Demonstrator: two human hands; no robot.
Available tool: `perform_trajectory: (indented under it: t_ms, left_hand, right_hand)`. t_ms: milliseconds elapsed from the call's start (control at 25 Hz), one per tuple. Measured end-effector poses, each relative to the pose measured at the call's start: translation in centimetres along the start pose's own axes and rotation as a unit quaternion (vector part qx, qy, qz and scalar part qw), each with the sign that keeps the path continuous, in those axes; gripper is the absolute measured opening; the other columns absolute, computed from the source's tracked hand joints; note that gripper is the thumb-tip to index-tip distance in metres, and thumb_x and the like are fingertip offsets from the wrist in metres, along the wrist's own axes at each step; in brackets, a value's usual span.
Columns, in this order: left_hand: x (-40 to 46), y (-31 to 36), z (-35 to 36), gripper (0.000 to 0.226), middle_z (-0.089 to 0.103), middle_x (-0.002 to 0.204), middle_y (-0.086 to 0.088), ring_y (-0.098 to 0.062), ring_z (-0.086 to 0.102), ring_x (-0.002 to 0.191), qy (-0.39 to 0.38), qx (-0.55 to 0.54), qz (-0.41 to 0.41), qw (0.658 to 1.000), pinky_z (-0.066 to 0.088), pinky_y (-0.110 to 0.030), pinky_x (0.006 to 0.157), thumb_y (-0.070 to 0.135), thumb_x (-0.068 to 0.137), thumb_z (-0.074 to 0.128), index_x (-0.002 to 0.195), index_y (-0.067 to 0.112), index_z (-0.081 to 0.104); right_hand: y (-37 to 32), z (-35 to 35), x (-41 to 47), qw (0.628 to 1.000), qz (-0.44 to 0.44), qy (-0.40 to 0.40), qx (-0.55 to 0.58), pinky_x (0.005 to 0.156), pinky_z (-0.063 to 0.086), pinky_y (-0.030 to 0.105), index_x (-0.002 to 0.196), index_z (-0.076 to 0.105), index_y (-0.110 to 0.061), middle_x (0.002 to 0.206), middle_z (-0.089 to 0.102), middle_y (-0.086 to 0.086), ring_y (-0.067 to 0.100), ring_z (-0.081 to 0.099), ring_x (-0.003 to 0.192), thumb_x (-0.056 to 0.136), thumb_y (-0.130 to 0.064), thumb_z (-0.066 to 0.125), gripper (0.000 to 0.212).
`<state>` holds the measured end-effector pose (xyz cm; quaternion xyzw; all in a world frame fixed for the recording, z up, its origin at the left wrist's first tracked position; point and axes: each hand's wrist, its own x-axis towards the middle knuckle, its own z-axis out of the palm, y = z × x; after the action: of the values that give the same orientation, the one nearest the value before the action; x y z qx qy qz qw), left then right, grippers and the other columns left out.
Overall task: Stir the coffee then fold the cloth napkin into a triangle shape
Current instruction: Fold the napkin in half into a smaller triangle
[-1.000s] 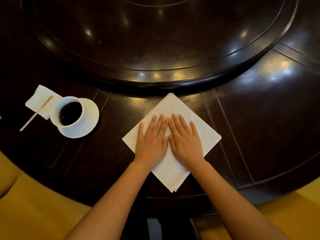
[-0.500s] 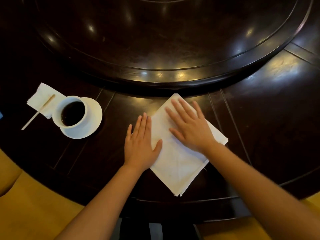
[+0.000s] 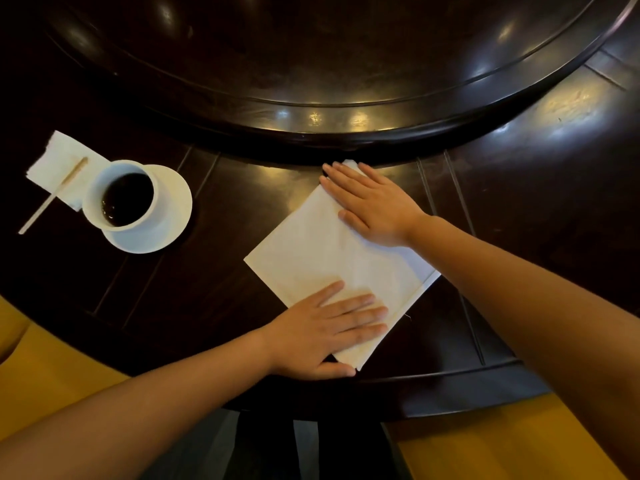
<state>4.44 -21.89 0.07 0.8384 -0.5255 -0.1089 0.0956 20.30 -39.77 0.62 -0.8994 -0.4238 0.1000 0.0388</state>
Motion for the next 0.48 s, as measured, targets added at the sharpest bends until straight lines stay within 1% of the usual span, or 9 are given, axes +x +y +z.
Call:
perform_trajectory:
  t_ms: [120, 200, 280, 360, 400, 480]
  left_hand:
    - [-0.6, 0.5, -0.1, 0.074, 0.014, 0.157, -0.004, -0.019, -0.002, 0.145, -0.025, 0.029, 0.015, 0.999, 0.002, -0.047, 0.114, 0.058, 0.091, 0.035, 0.149, 0.015, 0.017]
    - [-0.7, 1.1, 0.4, 0.075, 0.021, 0.155, -0.006, -0.021, 0.005, 0.144, -0.011, 0.043, 0.005, 0.999, 0.008, -0.046, 0.113, 0.058, 0.090, 0.038, 0.147, 0.013, 0.022]
    - [-0.5, 1.7, 0.7, 0.071, 0.033, 0.151, -0.007, -0.022, 0.017, 0.143, 0.026, 0.038, -0.009, 0.999, 0.017, -0.045, 0.112, 0.058, 0.089, 0.042, 0.143, 0.012, 0.033]
    - [-0.3, 1.9, 0.8, 0.065, 0.044, 0.144, -0.008, -0.023, 0.028, 0.139, 0.080, 0.022, -0.019, 0.996, 0.028, -0.043, 0.108, 0.057, 0.089, 0.046, 0.137, 0.013, 0.045]
    - [-0.3, 2.0, 0.9, 0.061, 0.050, 0.139, -0.008, -0.024, 0.035, 0.136, 0.107, 0.013, -0.024, 0.994, 0.035, -0.042, 0.104, 0.056, 0.089, 0.048, 0.132, 0.013, 0.051]
    - [-0.4, 2.1, 1.1, 0.055, 0.060, 0.124, -0.008, -0.025, 0.048, 0.122, 0.143, 0.004, -0.034, 0.989, 0.044, -0.038, 0.091, 0.056, 0.088, 0.050, 0.123, 0.014, 0.059]
  right_hand:
    - [0.0, 0.0, -0.1, 1.000, 0.001, -0.005, 0.002, 0.116, -0.004, 0.037, 0.147, 0.004, -0.016, 0.157, 0.005, 0.007, 0.017, -0.004, 0.142, 0.095, -0.043, 0.009, 0.059]
    - [0.0, 0.0, 0.0, 1.000, 0.004, -0.004, 0.001, 0.116, -0.004, 0.037, 0.147, 0.003, -0.016, 0.157, 0.004, 0.007, 0.017, -0.004, 0.142, 0.095, -0.043, 0.009, 0.059]
    - [0.0, 0.0, -0.1, 1.000, 0.006, -0.004, 0.000, 0.115, -0.005, 0.037, 0.147, 0.003, -0.016, 0.157, 0.004, 0.007, 0.017, -0.005, 0.142, 0.095, -0.043, 0.009, 0.059]
    - [-0.1, 0.1, -0.1, 1.000, 0.007, -0.003, -0.002, 0.115, -0.005, 0.037, 0.147, 0.003, -0.016, 0.157, 0.004, 0.007, 0.018, -0.005, 0.142, 0.095, -0.043, 0.008, 0.059]
    - [-0.1, 0.1, -0.1, 1.000, 0.007, -0.005, -0.001, 0.115, -0.005, 0.037, 0.147, 0.002, -0.016, 0.157, 0.004, 0.007, 0.018, -0.005, 0.142, 0.094, -0.044, 0.007, 0.060]
    - [-0.2, 0.0, -0.2, 1.000, 0.012, -0.003, 0.003, 0.115, -0.005, 0.037, 0.147, 0.003, -0.016, 0.157, 0.005, 0.007, 0.019, -0.004, 0.143, 0.094, -0.045, 0.007, 0.061]
